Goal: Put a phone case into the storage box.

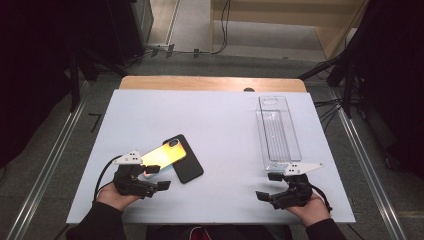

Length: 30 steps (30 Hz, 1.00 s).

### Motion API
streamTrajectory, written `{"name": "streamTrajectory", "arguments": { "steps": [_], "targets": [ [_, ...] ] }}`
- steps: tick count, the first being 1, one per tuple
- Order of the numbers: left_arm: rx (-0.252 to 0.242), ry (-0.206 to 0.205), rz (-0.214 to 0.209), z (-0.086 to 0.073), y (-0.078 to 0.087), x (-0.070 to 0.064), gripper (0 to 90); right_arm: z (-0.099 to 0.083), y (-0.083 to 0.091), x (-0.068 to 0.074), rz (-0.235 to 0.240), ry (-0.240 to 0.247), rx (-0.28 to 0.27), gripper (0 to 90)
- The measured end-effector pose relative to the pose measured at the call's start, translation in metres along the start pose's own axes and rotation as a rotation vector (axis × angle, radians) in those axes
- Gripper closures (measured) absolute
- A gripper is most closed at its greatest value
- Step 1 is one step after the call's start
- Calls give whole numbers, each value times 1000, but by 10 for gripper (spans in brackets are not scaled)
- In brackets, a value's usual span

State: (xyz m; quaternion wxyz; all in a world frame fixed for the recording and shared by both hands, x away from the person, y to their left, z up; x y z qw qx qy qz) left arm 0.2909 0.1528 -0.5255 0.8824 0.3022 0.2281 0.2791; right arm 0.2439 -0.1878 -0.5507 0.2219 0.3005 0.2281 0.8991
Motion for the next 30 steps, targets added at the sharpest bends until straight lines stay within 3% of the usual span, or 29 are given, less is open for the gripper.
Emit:
{"name": "streamTrajectory", "arguments": {
  "steps": [11,30],
  "targets": [
    [-4,7,-15,2,-2,0,218,3,1,-4,-13,-16,-13,90],
    [-8,2,13,0,-2,4,217,6,2,-4,-24,-30,-26,90]
  ]
}}
Point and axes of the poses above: each handheld gripper's, and its own axes: y roughly backward along the jaws, z roughly out of its top, x roughly to its left, the point moved 9 cm from there along -y, roughly forward along the jaws, and after that the axes turned 9 degrees about z, right-handed, at the moved point
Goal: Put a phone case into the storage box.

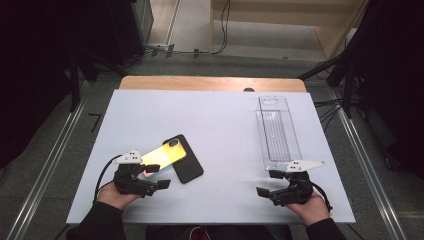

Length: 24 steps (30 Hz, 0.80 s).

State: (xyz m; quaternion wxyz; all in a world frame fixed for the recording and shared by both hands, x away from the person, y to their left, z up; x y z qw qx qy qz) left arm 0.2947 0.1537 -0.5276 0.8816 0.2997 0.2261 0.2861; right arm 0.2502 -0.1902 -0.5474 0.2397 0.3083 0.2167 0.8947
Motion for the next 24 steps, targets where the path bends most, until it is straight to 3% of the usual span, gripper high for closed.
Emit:
{"name": "streamTrajectory", "arguments": {
  "steps": [14,17,24],
  "targets": [
    [1,-7,-2,1,0,-1,217,0,-1,0,13,-9,0,90],
    [0,-1,18,3,0,-1,217,0,-1,1,18,-10,-1,90],
    [-12,-33,30,9,0,-1,215,0,-1,2,27,-13,2,90]
  ]
}}
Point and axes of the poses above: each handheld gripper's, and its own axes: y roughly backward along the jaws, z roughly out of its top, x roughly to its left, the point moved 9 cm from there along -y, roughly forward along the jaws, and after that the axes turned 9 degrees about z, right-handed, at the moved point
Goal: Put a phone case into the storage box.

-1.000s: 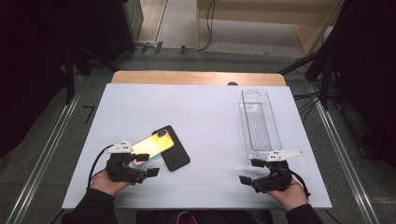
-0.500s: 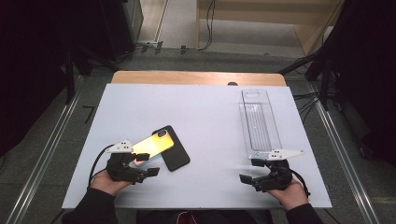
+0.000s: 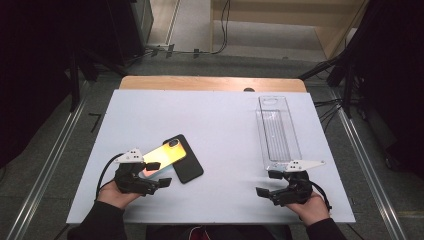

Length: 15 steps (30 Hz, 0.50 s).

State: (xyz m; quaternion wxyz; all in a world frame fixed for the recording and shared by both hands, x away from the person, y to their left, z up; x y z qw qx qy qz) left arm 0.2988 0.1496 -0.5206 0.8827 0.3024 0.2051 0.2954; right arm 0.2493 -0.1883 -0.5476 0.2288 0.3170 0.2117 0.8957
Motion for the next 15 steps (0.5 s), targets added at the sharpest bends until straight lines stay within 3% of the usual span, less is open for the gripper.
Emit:
{"name": "streamTrajectory", "arguments": {
  "steps": [9,15],
  "targets": [
    [2,-18,-20,14,-1,0,210,-1,0,1,7,-7,2,90],
    [10,-32,-10,24,-5,3,125,-1,0,1,9,-10,1,90]
  ]
}}
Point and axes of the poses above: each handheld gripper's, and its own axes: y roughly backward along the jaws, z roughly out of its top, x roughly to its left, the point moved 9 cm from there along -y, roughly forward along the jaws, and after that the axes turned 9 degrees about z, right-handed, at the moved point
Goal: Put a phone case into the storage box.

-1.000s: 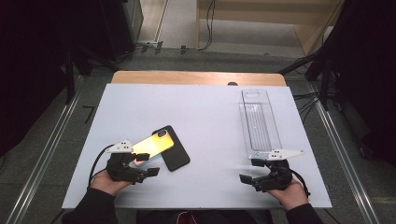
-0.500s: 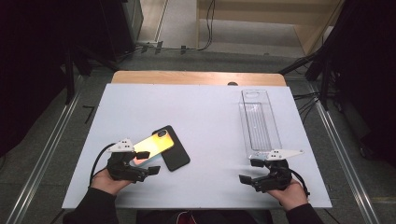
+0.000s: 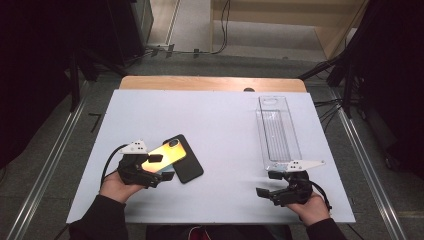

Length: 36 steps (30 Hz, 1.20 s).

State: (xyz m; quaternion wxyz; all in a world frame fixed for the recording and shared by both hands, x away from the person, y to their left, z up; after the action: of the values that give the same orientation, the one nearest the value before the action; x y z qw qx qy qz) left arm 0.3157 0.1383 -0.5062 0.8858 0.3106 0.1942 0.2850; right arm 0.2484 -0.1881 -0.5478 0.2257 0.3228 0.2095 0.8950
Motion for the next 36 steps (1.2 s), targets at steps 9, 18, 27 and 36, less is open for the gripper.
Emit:
{"name": "streamTrajectory", "arguments": {
  "steps": [9,18,27,36],
  "targets": [
    [-20,12,-32,14,1,7,0,0,0,0,4,-5,2,90],
    [-20,-10,-9,25,-2,18,0,0,1,0,6,-8,-1,90],
    [-28,-12,3,37,-5,35,0,0,0,0,4,-9,0,90],
    [-24,-48,7,43,-17,46,0,0,1,-1,4,-13,-1,90]
  ]
}}
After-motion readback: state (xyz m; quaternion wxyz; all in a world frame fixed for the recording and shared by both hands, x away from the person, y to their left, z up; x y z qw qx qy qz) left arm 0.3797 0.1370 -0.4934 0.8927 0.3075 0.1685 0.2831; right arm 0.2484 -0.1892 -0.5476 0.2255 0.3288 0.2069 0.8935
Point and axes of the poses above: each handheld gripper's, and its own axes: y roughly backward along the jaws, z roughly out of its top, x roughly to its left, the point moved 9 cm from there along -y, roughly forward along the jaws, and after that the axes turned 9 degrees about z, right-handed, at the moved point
